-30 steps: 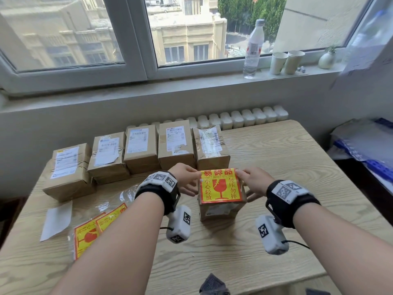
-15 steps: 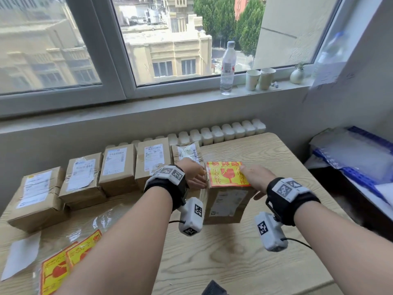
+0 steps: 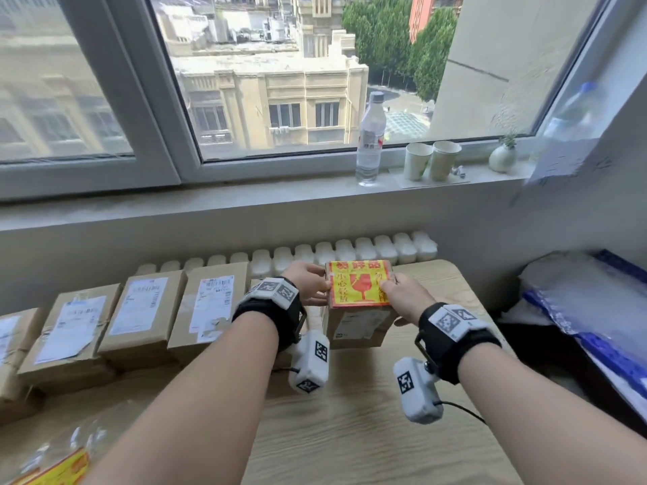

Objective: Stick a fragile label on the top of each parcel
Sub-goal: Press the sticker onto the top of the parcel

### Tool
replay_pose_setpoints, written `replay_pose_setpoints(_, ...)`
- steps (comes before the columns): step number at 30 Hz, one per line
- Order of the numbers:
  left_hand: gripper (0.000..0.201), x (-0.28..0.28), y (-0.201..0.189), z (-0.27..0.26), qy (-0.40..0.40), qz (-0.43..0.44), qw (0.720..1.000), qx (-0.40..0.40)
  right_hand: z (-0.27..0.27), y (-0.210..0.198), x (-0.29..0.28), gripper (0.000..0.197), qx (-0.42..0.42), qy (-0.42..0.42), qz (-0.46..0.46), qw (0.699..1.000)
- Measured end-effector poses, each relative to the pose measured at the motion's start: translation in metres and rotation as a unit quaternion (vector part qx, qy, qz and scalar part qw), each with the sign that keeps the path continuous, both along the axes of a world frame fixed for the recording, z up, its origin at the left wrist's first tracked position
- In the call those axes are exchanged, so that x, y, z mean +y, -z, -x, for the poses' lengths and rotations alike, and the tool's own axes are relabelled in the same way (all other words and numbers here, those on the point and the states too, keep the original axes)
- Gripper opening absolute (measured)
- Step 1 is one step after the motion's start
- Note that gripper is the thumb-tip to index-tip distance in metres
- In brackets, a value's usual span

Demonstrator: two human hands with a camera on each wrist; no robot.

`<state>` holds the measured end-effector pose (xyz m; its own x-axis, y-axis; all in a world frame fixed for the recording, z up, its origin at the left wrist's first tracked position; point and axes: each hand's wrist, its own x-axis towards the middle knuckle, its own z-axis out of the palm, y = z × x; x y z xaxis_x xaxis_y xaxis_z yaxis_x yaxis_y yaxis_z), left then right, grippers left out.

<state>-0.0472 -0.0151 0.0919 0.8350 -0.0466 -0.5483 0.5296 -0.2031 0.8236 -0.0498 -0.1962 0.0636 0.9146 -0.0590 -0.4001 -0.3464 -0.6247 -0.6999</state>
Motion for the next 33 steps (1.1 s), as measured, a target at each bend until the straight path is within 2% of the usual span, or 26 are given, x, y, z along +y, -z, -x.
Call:
replay_pose_setpoints(9,0.058,0.006,0.040,-0.033,-0.036,0.009,0.999,0.022,-0.046,0.032,0.007,0.031,0.005,-0.034,0.039,0.999)
replay_pose_setpoints(13,0.059,0.011,0.044,-0.035,-0.042,0.020,0.999,0.021,-0.049,0.040,0.009,0.036,-0.006,-0.040,0.072,0.997)
replay_pose_setpoints(17,0.056,0.015,0.045,-0.034,-0.009,-0.019,1.000,0.018,-0.040,0.039,0.013,0.032,-0.006,-0.010,0.078,0.997)
replay_pose_setpoints(20,0.046,0.032,0.046,-0.032,0.006,-0.046,0.999,0.017,-0.030,0.027,0.018,0.041,-0.094,0.020,0.103,0.990)
replay_pose_setpoints(23,0.037,0.063,0.051,-0.029,-0.038,-0.133,0.990,-0.003,-0.019,0.003,0.036,0.032,-0.260,0.020,0.087,0.961)
replay_pose_setpoints(25,0.037,0.082,0.056,-0.025,-0.065,-0.196,0.978,-0.011,-0.011,-0.008,0.055,0.027,-0.292,-0.018,0.046,0.955)
replay_pose_setpoints(27,0.041,0.093,0.062,-0.020,-0.047,-0.239,0.970,-0.006,-0.001,-0.006,0.077,0.024,-0.238,-0.069,-0.011,0.969)
replay_pose_setpoints(29,0.048,0.094,0.069,-0.016,-0.012,-0.246,0.969,0.015,0.012,0.007,0.098,0.025,-0.157,-0.114,-0.049,0.980)
replay_pose_setpoints(33,0.052,0.092,0.089,-0.012,0.028,-0.249,0.967,0.033,0.028,0.035,0.123,0.045,-0.028,-0.173,0.020,0.984)
